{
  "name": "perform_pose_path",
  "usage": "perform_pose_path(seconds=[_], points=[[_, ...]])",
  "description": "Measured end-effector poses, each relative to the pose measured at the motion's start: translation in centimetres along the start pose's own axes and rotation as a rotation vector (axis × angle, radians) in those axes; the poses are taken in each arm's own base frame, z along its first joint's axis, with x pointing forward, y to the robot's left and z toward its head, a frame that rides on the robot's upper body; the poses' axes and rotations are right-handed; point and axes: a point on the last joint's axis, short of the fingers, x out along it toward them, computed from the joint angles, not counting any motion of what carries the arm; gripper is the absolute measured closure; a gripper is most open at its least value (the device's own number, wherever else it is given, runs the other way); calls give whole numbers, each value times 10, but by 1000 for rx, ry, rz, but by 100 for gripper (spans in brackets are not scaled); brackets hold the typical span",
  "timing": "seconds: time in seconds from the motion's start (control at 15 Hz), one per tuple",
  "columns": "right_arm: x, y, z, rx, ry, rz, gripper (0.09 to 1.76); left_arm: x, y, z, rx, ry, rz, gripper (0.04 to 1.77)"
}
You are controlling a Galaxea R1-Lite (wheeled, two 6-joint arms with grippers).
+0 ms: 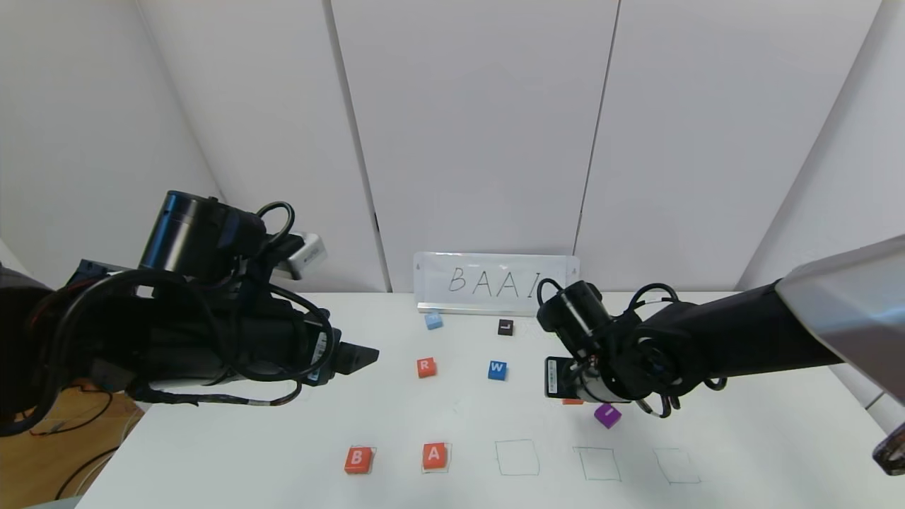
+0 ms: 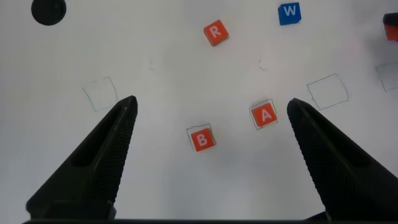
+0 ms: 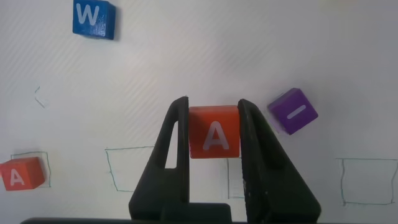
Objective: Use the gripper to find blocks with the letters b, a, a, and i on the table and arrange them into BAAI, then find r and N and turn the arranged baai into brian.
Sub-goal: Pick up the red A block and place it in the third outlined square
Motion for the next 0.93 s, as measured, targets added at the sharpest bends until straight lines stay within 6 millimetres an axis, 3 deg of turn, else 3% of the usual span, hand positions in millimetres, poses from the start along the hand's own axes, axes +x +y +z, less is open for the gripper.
perform_pose_path(seconds=[0.47,0.93], points=[[3,36,-25,-17,19,38,131,-28,2,-2,51,-65,-1,9],[6,54,-39,6,18,45,131,-37,2,-3,60,-87,-1,9]])
